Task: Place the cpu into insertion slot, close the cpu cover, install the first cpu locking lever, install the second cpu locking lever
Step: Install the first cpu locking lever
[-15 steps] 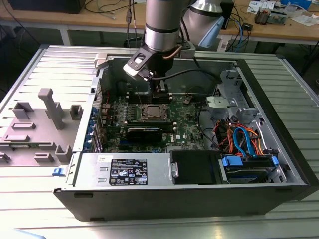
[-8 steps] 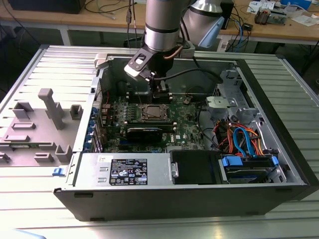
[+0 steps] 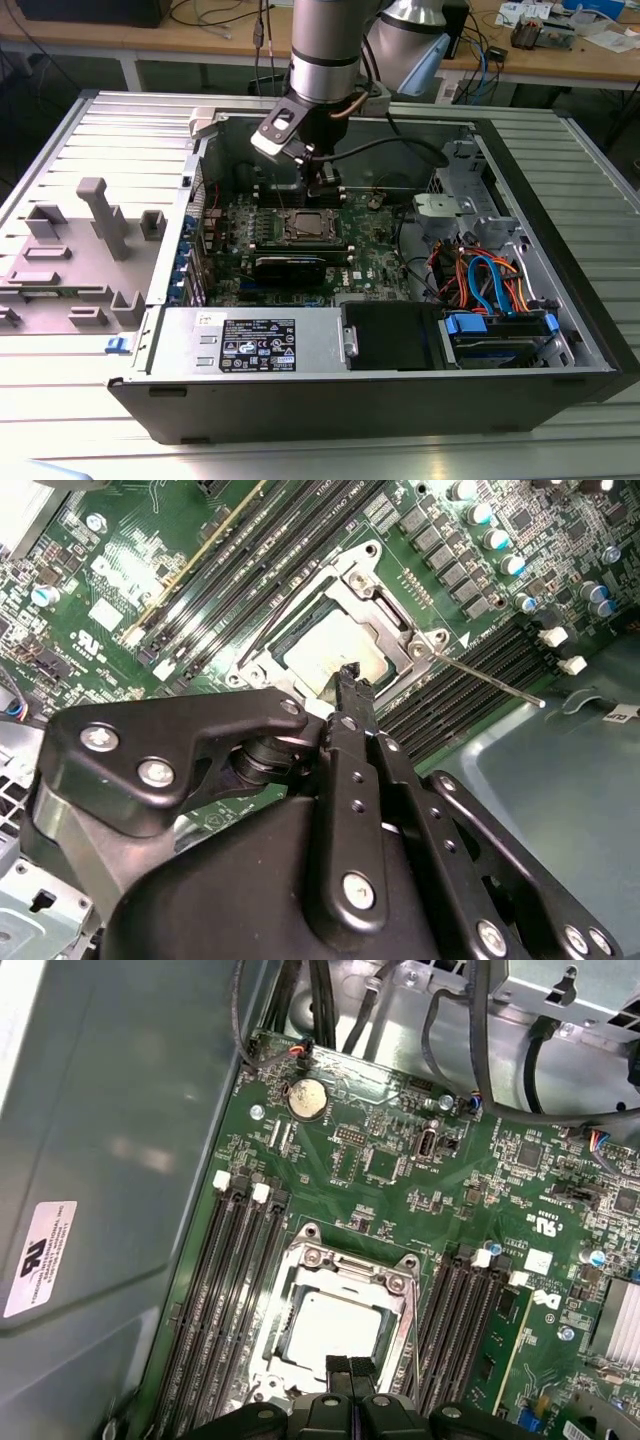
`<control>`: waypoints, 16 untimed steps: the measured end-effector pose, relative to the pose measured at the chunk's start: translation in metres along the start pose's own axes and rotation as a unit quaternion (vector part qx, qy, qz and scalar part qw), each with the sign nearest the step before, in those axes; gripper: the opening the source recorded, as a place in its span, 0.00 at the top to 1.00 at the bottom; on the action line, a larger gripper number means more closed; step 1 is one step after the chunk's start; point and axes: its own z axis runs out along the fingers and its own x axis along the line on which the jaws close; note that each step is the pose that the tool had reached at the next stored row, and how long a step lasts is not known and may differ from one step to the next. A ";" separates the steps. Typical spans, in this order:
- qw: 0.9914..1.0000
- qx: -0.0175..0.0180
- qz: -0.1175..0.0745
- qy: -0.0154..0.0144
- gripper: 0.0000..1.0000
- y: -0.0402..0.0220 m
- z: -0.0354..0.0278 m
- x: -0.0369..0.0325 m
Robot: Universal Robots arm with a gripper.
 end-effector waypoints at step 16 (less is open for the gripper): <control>0.999 -0.001 -0.051 -0.002 0.89 0.0000 0.0000 0.0000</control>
